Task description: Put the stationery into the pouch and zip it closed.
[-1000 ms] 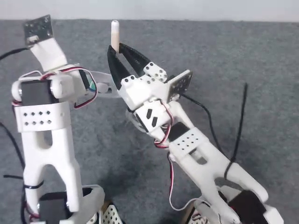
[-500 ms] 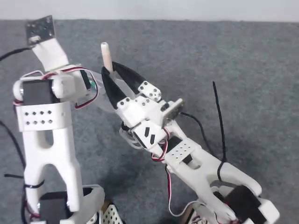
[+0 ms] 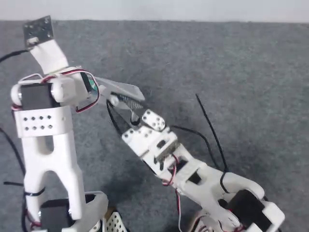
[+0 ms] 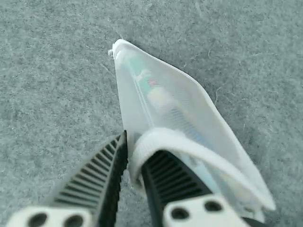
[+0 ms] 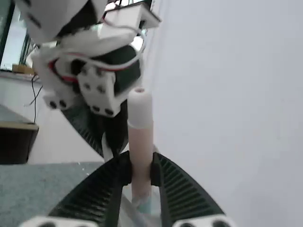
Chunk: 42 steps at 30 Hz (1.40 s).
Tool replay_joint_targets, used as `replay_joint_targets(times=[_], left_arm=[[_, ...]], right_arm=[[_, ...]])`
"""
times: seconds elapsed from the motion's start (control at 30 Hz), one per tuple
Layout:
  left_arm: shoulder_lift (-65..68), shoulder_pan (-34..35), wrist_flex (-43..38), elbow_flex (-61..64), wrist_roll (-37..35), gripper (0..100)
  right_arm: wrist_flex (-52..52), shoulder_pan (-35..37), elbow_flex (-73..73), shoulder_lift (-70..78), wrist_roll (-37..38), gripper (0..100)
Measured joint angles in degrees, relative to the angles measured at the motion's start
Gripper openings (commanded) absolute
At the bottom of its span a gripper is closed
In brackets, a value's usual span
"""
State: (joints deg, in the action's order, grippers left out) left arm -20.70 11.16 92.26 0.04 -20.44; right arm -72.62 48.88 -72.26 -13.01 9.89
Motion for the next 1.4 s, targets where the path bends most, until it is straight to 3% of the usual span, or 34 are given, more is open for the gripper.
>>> replay_joint_targets(times=[0.43,0.77,0.87,1.1,1.4], left_arm=[[0.0,0.18,0.0,1.23,0.0,1],[0.09,0.26,-0.26,1.41,0.09,1],[0.09,0.26,-0.44,1.41,0.09,1],[0.18,0.53,-0.62,1.41,0.09,1],[0.18,2.81,-0.53,1.49,0.0,1]], right_arm=[[10.11,0.97,-2.37,-2.46,2.55,0.9],[26.55,0.62,3.08,-4.13,-10.99,0.9],[30.77,0.53,4.92,-4.13,-11.69,1.3],[39.82,0.79,8.88,-4.31,-9.32,26.8],[46.51,1.23,6.59,-12.31,-6.07,21.9]])
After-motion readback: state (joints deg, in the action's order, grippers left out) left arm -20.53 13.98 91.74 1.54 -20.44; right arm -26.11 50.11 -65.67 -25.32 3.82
